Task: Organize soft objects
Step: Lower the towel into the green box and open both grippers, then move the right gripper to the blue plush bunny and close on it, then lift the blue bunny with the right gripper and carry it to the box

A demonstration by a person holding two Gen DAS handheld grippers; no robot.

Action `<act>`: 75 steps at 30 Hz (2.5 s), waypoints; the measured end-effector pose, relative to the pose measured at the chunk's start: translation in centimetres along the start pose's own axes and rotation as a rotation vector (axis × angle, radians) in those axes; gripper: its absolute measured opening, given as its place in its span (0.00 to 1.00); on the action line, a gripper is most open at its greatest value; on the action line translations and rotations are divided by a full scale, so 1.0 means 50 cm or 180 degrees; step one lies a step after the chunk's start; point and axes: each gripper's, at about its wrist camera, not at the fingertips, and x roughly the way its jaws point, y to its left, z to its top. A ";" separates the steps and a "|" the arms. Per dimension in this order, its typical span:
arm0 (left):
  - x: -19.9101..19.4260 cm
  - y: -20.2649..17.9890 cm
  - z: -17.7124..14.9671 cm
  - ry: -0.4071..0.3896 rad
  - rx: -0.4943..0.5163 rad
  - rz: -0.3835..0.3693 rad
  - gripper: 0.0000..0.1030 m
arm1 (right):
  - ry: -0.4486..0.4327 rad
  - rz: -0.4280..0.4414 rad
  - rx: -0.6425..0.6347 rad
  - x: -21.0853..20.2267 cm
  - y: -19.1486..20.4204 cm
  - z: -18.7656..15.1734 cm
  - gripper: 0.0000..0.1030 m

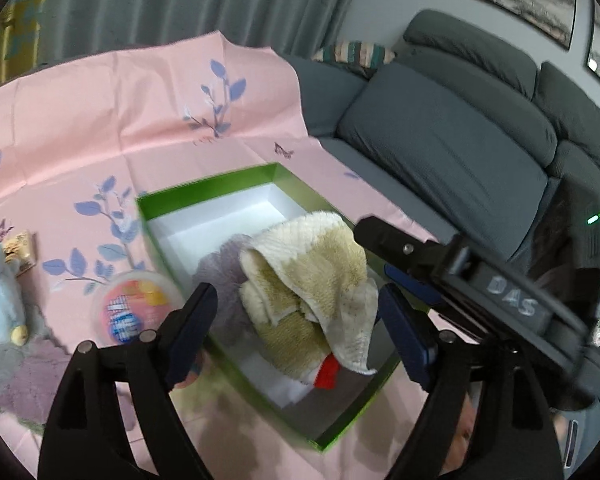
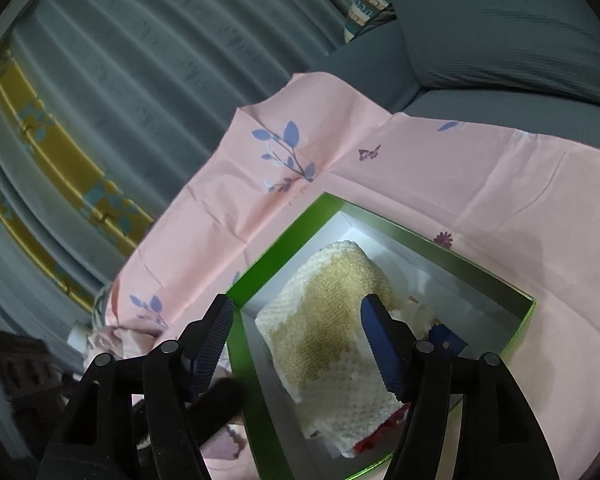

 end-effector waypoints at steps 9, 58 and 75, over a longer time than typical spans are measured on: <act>-0.141 0.116 -0.035 -0.0118 -0.0390 0.0378 0.81 | 0.0006 -0.0264 -0.0166 -0.003 0.031 -0.018 0.75; -0.380 0.472 -0.224 -0.0001 -0.2005 0.1356 0.81 | 0.1761 -0.0227 -0.2142 0.477 0.505 -0.367 0.54; -0.320 0.376 -0.236 0.0232 -0.1506 0.1132 0.81 | 0.2293 0.0995 -0.1089 0.216 0.407 -0.320 0.53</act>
